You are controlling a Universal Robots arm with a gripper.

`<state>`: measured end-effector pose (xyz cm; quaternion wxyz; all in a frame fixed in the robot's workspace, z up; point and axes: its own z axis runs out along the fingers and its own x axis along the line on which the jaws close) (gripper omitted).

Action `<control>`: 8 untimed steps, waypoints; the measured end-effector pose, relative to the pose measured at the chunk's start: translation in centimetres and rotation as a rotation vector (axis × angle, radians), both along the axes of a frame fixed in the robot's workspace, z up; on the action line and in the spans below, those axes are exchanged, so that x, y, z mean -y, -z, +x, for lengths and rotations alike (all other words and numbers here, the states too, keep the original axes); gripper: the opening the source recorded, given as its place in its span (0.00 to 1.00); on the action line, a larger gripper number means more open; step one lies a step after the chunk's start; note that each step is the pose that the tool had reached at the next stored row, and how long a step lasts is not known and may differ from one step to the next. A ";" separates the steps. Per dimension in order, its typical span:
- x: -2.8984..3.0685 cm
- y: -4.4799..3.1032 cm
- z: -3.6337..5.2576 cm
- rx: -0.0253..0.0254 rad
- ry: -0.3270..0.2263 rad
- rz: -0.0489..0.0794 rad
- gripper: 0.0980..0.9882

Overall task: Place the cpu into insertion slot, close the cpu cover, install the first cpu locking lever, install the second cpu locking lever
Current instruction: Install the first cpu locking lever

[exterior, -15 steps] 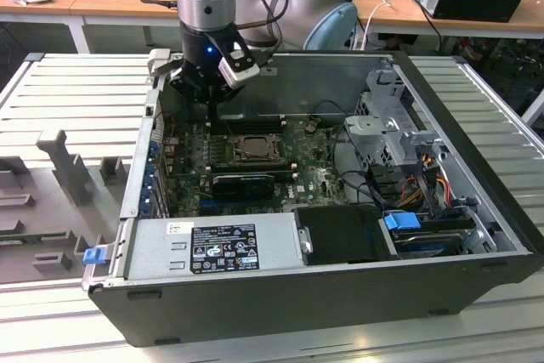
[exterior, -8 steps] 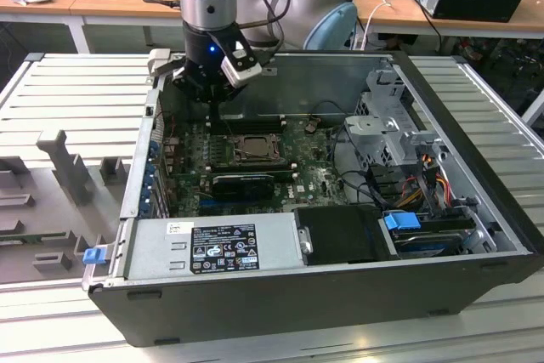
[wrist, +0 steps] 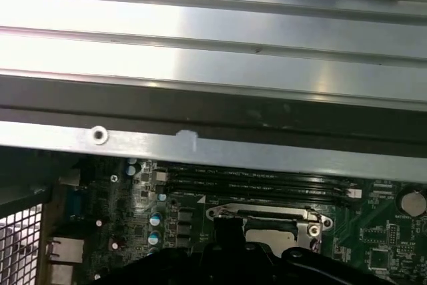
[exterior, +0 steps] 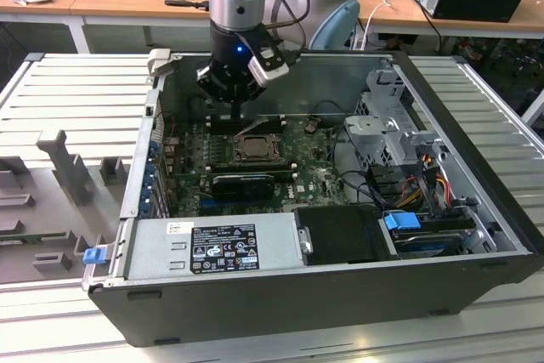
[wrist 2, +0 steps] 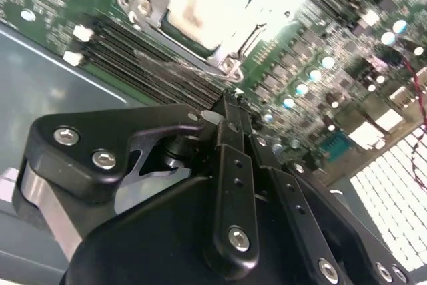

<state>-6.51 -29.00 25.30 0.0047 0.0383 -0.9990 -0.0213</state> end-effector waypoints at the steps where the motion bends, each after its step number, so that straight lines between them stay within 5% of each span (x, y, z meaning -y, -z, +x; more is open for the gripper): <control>1: 0.00 0.01 0.16 -0.0001 0.001 0.000 0.01; 6: 0.00 0.01 0.72 -0.0002 0.029 0.008 0.01; 7: 0.00 0.03 0.73 -0.0004 0.033 0.021 0.01; 8: 0.00 0.05 0.77 -0.0008 0.036 0.047 0.01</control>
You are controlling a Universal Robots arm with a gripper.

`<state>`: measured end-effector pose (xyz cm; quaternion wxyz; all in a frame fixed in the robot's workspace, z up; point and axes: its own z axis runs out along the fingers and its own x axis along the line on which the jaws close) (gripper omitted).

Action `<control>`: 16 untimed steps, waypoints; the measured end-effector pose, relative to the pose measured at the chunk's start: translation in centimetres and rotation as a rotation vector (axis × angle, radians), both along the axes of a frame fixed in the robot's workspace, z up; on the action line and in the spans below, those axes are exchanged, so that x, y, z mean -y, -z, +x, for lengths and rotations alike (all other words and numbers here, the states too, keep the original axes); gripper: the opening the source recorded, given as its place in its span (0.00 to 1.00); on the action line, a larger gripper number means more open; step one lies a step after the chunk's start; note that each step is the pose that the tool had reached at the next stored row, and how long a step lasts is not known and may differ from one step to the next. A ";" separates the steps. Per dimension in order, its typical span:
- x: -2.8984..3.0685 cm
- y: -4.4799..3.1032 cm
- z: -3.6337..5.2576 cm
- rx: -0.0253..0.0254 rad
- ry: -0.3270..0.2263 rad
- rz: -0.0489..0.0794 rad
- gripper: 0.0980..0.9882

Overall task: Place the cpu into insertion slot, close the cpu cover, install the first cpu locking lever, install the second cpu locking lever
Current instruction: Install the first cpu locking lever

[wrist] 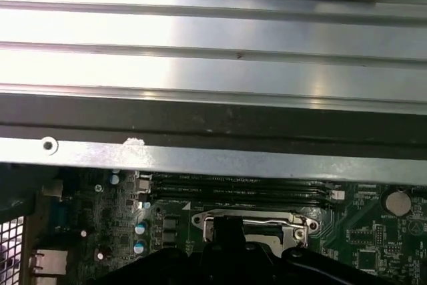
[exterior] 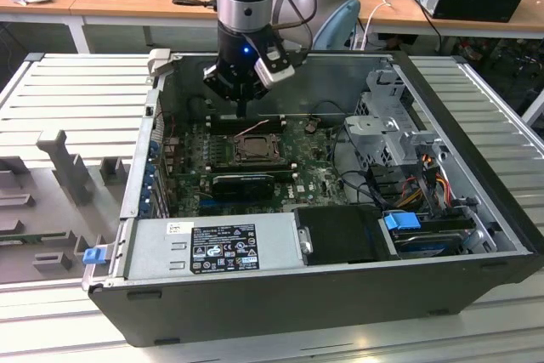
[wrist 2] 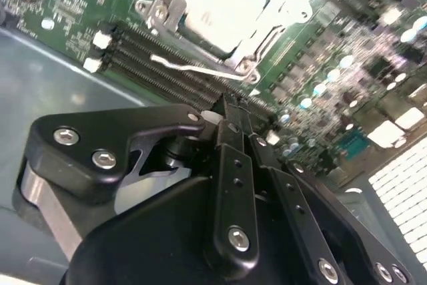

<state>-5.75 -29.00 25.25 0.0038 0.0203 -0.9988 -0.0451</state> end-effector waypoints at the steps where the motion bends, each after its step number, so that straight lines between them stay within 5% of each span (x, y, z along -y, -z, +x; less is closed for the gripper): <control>1: 0.00 0.03 0.04 0.0000 0.001 0.014 0.01; 7: -0.09 1.33 1.22 -0.0001 0.001 0.017 0.01; 16: -0.38 2.08 2.99 0.0000 -0.024 0.017 0.01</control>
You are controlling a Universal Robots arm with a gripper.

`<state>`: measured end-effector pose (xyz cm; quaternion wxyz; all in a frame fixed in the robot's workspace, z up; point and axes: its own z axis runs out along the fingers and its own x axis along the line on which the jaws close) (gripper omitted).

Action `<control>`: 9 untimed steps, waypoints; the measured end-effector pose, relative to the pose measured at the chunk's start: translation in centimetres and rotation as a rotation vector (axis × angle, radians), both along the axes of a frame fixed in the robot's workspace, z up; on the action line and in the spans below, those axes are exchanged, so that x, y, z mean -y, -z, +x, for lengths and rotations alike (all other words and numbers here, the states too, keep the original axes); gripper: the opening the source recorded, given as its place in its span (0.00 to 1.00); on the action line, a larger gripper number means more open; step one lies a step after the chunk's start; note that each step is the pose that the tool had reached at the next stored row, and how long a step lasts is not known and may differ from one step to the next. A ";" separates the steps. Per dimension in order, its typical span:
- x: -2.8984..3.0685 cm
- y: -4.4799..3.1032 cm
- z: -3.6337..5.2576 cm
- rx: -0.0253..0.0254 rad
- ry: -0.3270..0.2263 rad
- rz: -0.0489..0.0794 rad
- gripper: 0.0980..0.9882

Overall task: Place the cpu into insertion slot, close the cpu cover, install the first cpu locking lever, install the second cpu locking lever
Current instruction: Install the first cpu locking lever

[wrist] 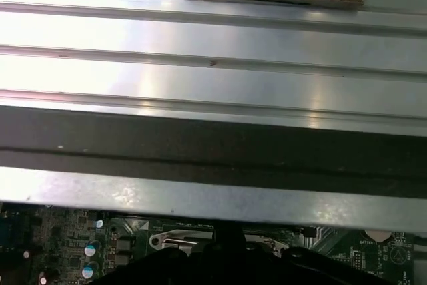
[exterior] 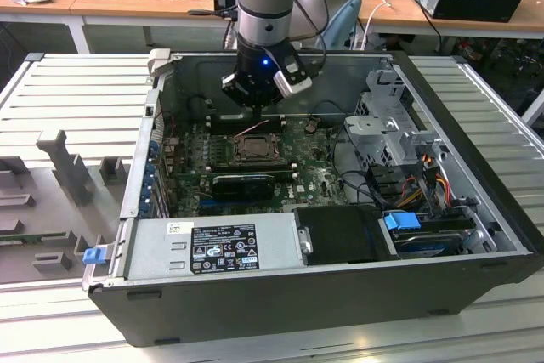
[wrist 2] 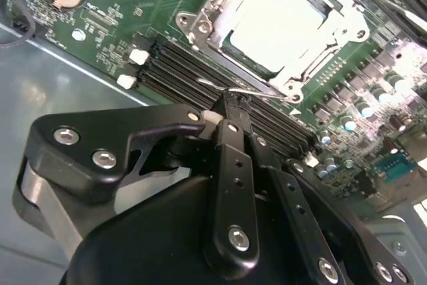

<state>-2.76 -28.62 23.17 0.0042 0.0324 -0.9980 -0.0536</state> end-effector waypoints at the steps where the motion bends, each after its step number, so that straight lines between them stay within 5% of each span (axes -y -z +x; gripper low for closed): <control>1: -0.04 0.04 0.14 0.0000 0.000 0.000 0.01; 9: -0.11 0.96 0.74 -0.0001 -0.014 -0.007 0.01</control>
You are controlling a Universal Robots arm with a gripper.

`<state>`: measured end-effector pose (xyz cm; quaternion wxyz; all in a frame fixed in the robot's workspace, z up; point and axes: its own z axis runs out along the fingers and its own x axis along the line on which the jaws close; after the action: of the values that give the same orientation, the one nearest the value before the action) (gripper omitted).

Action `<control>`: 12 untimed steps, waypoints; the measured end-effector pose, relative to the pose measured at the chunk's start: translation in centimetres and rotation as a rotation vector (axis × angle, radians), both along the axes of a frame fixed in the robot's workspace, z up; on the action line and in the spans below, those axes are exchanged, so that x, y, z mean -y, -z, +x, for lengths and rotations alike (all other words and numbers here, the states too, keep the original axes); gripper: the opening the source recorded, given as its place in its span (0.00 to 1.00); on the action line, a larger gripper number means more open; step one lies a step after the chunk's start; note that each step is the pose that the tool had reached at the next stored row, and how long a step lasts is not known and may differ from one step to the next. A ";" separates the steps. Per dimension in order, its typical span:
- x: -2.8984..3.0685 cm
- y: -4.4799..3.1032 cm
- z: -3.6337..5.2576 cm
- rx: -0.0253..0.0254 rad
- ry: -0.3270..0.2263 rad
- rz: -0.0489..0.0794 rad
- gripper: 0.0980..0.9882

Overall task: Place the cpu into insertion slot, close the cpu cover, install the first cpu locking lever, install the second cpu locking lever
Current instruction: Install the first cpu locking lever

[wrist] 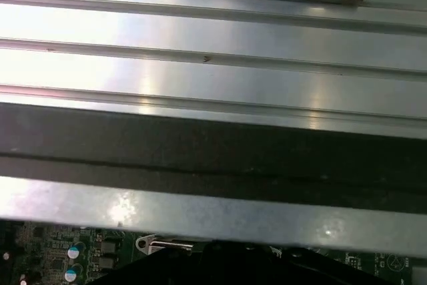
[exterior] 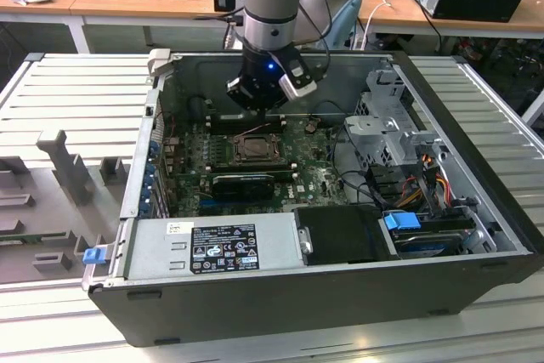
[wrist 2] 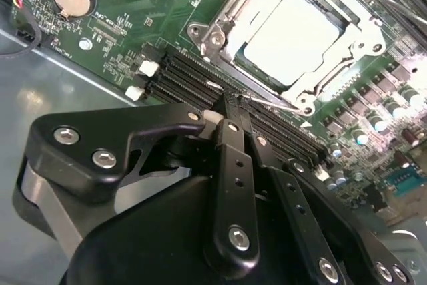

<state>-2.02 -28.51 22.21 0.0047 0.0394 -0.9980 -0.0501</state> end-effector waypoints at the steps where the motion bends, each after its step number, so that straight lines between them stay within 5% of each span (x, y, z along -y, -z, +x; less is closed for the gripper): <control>1: 0.00 0.19 0.11 0.0001 0.000 -0.001 0.01; 12: -0.02 1.42 0.61 0.0001 0.000 -0.005 0.01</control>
<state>-1.41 -28.49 20.79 0.0048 0.0393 -0.9981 -0.0479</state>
